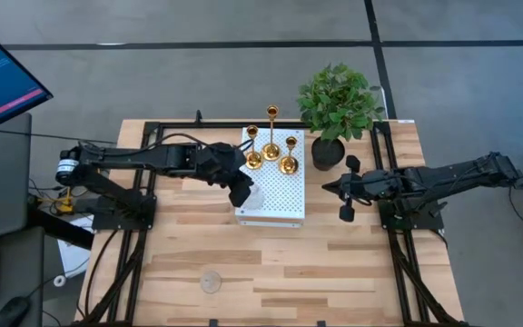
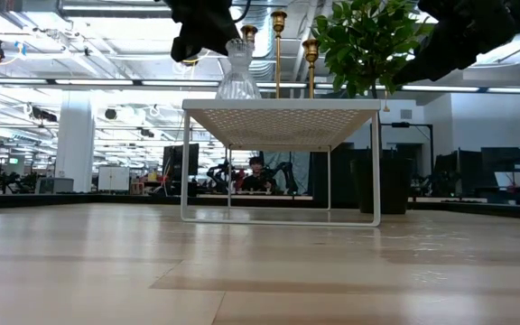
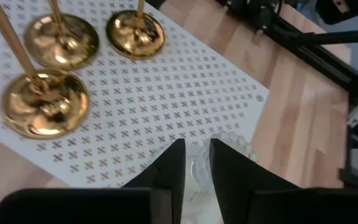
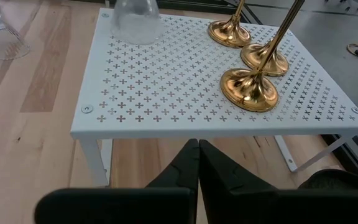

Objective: Pick & Place candle stick holders
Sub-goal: Put the top transparent candle holder on the shelf

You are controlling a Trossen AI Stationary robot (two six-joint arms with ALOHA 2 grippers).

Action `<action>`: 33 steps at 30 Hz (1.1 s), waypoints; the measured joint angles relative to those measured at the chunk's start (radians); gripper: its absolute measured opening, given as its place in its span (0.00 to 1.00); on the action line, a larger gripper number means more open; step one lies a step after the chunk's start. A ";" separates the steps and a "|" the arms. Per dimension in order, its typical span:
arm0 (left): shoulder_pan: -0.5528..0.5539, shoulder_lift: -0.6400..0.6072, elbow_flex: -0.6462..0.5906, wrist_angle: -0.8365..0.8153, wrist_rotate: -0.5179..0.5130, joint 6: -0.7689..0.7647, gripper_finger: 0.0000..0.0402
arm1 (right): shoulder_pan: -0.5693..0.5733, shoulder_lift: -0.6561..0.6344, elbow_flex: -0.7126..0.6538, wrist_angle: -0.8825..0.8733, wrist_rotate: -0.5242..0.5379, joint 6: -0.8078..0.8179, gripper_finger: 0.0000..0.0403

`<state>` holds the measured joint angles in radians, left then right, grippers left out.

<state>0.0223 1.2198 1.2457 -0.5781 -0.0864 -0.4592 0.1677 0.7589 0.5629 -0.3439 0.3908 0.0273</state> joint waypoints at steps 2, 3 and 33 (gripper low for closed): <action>0.000 0.000 0.000 0.003 -0.023 0.021 0.18 | 0.000 0.000 0.000 0.000 0.000 0.000 0.00; 0.000 0.000 0.000 0.004 -0.037 0.032 0.18 | 0.000 0.000 0.000 0.000 0.000 0.000 0.00; -0.168 -0.114 -0.193 0.209 -0.066 0.213 0.01 | 0.000 0.000 0.000 0.001 0.000 0.000 0.00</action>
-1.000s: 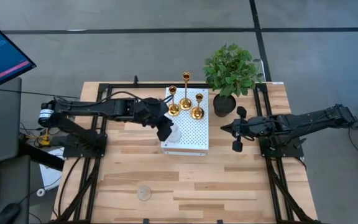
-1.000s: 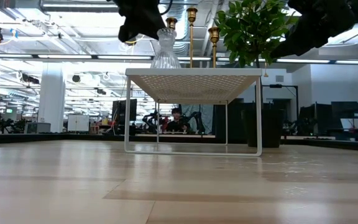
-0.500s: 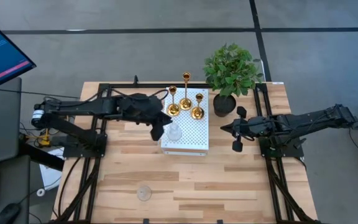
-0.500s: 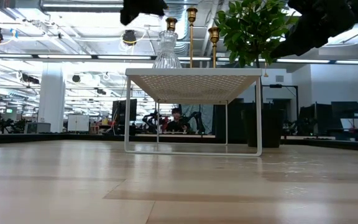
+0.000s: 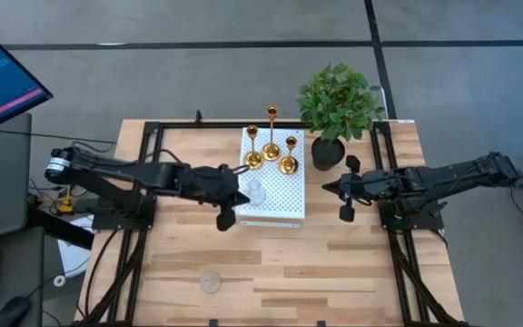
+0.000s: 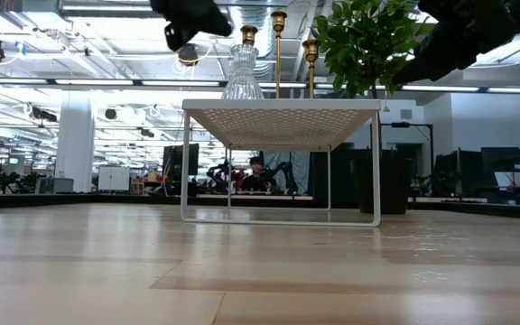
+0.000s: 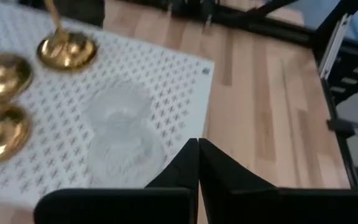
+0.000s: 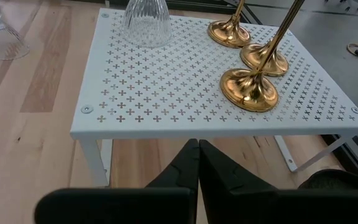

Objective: Pick & Place candle stick holders
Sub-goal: Put the top transparent candle holder on the shelf, then put the transparent candle holder on the shelf

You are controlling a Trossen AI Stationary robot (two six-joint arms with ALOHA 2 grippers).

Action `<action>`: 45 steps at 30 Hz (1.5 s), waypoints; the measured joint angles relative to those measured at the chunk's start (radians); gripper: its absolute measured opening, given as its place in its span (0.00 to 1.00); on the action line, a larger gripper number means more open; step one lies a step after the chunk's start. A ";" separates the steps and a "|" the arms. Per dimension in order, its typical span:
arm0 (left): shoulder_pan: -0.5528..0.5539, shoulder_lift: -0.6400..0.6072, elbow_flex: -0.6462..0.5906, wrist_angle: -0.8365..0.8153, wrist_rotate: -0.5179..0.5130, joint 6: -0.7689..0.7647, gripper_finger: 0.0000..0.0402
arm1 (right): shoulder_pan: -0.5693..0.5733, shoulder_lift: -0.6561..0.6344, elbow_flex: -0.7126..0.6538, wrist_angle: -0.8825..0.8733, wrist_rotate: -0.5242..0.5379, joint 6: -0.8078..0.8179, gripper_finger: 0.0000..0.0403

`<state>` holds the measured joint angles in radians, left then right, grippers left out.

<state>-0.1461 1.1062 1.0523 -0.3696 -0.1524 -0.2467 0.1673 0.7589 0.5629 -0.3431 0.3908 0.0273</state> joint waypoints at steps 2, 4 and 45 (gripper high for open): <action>-0.004 -0.001 -0.029 0.027 0.005 0.007 0.01 | 0.000 0.000 0.000 0.001 0.000 0.000 0.00; -0.004 -0.001 -0.059 0.064 0.006 0.007 0.01 | 0.000 0.000 0.000 0.001 0.000 0.003 0.00; 0.050 0.089 -0.219 0.489 -0.080 0.163 0.01 | 0.000 0.000 0.000 0.007 0.000 0.008 0.00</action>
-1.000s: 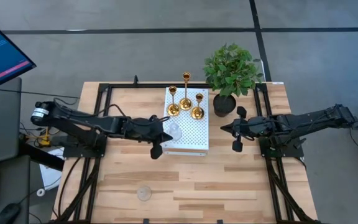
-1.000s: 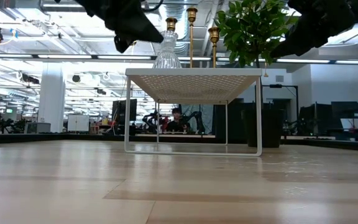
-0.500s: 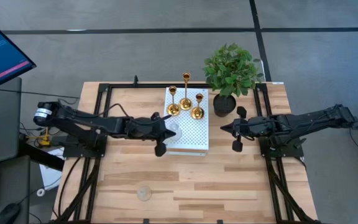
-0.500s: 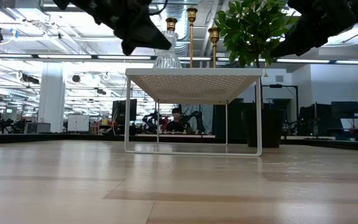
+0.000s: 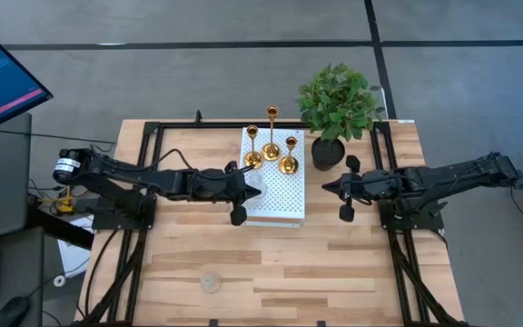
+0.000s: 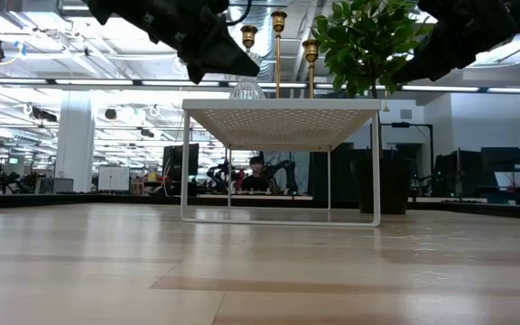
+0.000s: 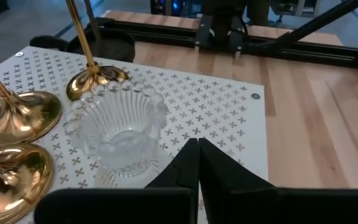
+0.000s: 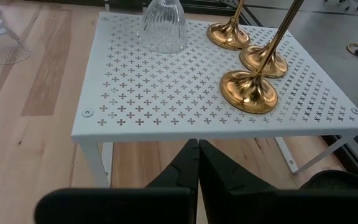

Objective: Pick & Place candle stick holders
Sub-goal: Put the transparent candle holder on the shelf

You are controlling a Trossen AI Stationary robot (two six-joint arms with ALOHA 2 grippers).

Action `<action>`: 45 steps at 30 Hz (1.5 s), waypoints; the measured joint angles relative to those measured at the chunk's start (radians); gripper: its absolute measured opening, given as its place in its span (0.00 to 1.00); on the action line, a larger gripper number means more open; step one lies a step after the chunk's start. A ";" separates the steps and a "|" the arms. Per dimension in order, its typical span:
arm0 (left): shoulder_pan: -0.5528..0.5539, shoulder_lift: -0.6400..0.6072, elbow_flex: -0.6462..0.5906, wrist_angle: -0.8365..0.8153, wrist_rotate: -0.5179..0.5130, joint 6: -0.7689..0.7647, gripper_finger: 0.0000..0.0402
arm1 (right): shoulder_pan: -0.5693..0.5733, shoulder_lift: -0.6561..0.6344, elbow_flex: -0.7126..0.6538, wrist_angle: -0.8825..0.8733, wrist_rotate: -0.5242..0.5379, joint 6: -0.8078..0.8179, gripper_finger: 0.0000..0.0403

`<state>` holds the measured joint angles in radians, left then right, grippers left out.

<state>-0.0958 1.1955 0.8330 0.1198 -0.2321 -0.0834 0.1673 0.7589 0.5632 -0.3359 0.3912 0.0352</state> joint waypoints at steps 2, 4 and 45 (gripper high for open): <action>-0.012 -0.015 0.000 -0.006 0.000 0.000 0.01 | 0.000 0.000 0.000 0.000 0.000 0.000 0.00; -0.031 -0.045 0.000 -0.045 0.005 -0.002 0.01 | 0.000 0.000 0.000 -0.002 0.000 0.000 0.00; -0.665 -0.064 -0.318 -0.086 0.288 -0.580 0.01 | 0.077 0.109 0.000 0.128 0.000 0.157 0.00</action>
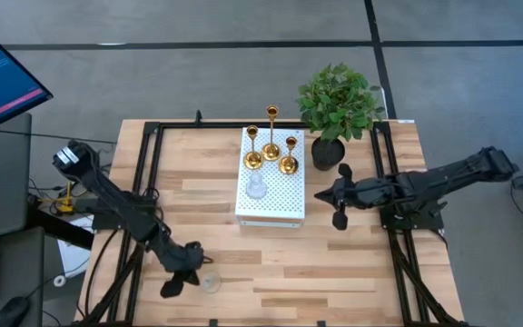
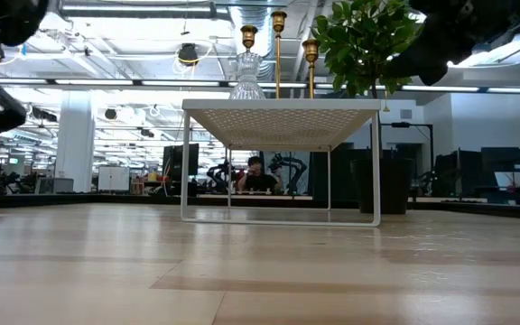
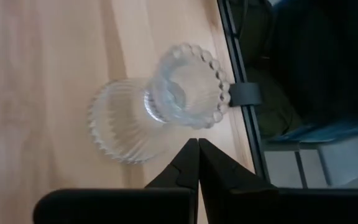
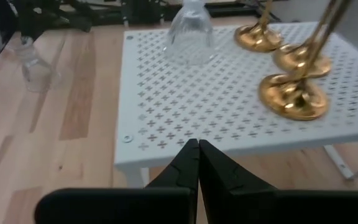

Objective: Pick & Place candle stick holders
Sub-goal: Put the transparent candle holder on the shelf

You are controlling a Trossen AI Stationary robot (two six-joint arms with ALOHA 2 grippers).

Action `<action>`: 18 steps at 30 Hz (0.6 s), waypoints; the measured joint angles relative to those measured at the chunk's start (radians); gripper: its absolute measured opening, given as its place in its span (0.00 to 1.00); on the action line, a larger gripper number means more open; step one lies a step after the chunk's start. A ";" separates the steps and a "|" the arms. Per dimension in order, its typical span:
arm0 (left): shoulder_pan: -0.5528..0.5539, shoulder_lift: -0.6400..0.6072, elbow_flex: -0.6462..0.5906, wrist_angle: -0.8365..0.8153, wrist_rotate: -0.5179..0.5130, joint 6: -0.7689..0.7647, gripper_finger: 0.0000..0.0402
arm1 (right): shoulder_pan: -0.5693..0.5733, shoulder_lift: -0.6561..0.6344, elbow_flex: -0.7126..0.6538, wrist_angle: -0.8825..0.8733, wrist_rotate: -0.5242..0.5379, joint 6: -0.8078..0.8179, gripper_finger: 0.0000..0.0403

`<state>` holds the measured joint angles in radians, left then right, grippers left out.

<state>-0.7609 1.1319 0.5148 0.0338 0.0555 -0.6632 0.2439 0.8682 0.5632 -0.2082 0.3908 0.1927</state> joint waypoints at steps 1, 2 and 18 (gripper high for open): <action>-0.008 0.020 0.000 0.019 -0.001 0.000 0.01 | 0.005 0.015 0.000 0.006 0.000 0.009 0.00; -0.014 0.042 0.000 0.045 -0.001 0.000 0.01 | 0.010 0.029 0.000 0.010 0.000 0.018 0.00; 0.023 0.310 -0.002 0.352 -0.335 0.236 0.01 | -0.005 0.092 0.000 0.048 0.002 0.018 0.00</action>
<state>-0.7383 1.4422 0.5129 0.3862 -0.2800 -0.4269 0.2390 0.9607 0.5632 -0.1600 0.3931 0.2108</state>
